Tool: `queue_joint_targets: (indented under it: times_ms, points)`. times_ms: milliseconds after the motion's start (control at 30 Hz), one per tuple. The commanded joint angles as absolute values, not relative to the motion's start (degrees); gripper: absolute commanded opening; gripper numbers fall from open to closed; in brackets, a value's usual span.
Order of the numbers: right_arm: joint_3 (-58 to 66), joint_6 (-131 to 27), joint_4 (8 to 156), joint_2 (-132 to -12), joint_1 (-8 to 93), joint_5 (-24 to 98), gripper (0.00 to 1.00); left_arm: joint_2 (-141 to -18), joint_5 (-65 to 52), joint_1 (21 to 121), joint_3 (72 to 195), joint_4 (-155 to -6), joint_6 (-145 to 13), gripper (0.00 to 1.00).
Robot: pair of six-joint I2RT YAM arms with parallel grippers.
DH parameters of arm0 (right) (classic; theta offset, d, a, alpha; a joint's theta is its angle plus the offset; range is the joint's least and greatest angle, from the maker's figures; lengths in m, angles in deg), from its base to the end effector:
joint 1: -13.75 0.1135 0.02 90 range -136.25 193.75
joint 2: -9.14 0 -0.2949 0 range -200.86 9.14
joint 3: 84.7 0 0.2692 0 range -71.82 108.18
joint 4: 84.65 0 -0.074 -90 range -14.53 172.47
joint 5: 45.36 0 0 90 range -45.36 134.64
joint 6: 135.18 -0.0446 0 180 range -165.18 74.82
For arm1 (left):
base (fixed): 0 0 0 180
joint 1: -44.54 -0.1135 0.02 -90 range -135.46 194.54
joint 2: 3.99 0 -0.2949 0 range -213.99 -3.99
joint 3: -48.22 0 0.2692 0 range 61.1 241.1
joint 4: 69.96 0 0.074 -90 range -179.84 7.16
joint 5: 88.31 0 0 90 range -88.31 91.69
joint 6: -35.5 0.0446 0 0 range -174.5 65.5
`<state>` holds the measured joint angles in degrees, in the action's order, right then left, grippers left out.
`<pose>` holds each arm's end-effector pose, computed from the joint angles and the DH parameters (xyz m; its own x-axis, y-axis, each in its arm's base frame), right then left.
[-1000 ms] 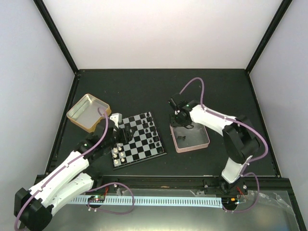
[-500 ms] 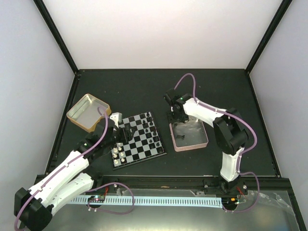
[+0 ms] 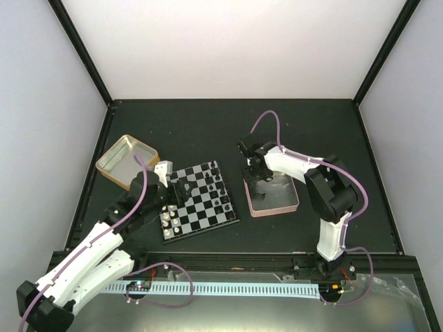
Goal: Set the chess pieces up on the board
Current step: Pick up the chess piece from the storage box.
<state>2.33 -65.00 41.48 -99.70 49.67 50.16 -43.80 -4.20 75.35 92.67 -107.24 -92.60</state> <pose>0.3220 0.2279 0.1779 -0.9297 -0.2567 -0.2643 -0.2652 0.9642 -0.0038 0.1363 -0.0866 0.2602 -0.7247 -0.2825 -0.6285 0.1735 0.8079 -0.5631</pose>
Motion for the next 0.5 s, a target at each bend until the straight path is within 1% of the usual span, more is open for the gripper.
queue_joint_targets:
  times_ms: [0,133,267,400,467]
  points:
    - [-0.2,-67.2,45.5,-97.0,49.5,51.3,0.25,-40.7,-4.6,74.9,93.6,-108.6,-91.8,0.67]
    - [-1.6,-68.0,47.0,-96.4,49.5,51.6,0.2,-38.9,-3.4,74.9,93.0,-109.1,-91.7,0.67]
    - [-2.0,-68.0,48.2,-96.0,49.6,53.0,0.19,-37.9,-2.4,74.9,92.7,-109.3,-91.8,0.67]
    - [-3.1,-67.5,50.0,-94.7,49.8,52.7,0.25,-38.0,-2.6,74.9,92.7,-109.7,-92.0,0.67]
    - [-3.9,-67.5,51.2,-94.0,50.0,52.7,0.27,-37.9,-2.6,75.0,92.5,-109.8,-92.2,0.67]
